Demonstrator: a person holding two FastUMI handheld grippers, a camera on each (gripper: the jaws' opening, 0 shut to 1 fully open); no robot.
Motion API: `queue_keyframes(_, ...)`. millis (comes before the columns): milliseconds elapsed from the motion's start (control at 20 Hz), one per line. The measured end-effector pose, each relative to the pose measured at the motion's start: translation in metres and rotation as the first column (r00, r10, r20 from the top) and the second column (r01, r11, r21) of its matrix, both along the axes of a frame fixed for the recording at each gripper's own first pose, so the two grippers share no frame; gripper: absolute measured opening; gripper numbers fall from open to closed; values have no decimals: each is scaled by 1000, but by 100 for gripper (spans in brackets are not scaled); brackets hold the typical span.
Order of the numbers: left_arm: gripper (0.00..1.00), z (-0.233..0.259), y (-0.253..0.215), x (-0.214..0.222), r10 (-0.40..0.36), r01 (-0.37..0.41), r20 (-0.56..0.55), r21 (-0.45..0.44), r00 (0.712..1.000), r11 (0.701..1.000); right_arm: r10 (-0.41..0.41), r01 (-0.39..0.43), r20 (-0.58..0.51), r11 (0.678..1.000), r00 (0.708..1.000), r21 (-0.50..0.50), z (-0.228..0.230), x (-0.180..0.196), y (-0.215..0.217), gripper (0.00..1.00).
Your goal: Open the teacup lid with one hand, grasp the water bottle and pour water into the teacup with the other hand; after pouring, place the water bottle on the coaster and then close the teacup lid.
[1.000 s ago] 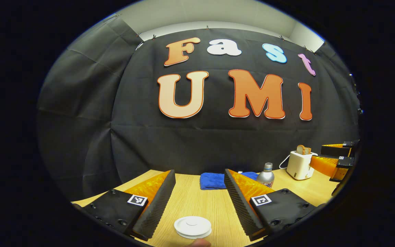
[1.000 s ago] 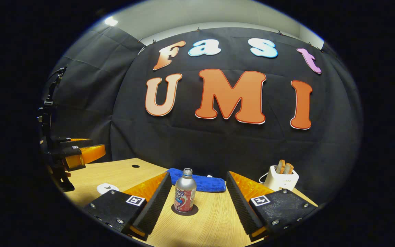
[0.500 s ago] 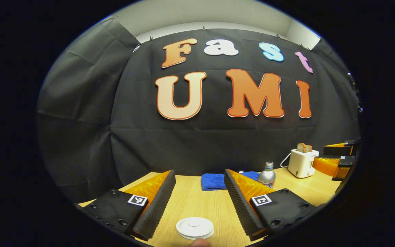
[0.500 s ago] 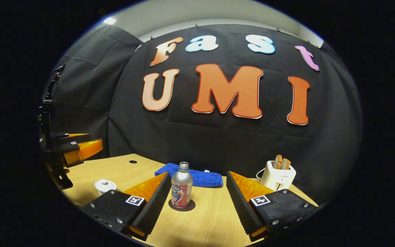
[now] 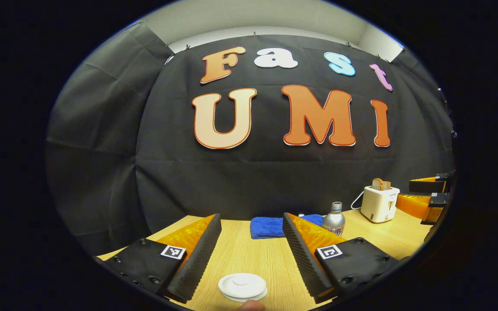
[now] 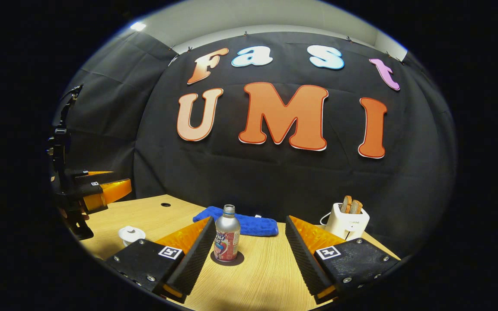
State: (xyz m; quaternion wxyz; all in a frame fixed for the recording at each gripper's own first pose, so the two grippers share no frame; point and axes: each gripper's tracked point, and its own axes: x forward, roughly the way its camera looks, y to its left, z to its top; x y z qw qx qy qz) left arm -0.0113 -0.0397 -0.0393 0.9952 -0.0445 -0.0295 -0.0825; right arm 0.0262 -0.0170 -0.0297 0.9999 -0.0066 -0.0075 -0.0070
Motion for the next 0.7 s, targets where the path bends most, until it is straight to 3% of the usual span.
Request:
queue_keyframes(200,94,3,-2,0,-2,2,8,7,1000,1000,7,-7,0,1000,1000,5,-2,3,1,96)
queue_keyframes(350,98,6,-4,-1,-8,8,14,1,1000,1000,12,-12,3,1000,1000,8,-1,4,1,96)
queue_keyframes(650,94,7,-8,-2,-4,4,15,11,1000,1000,12,-12,8,1000,1000,-2,2,2,-1,96)
queue_keyframes(700,98,8,-8,-3,-8,8,15,12,1000,1000,8,-8,6,1000,1000,-4,2,2,-2,96)
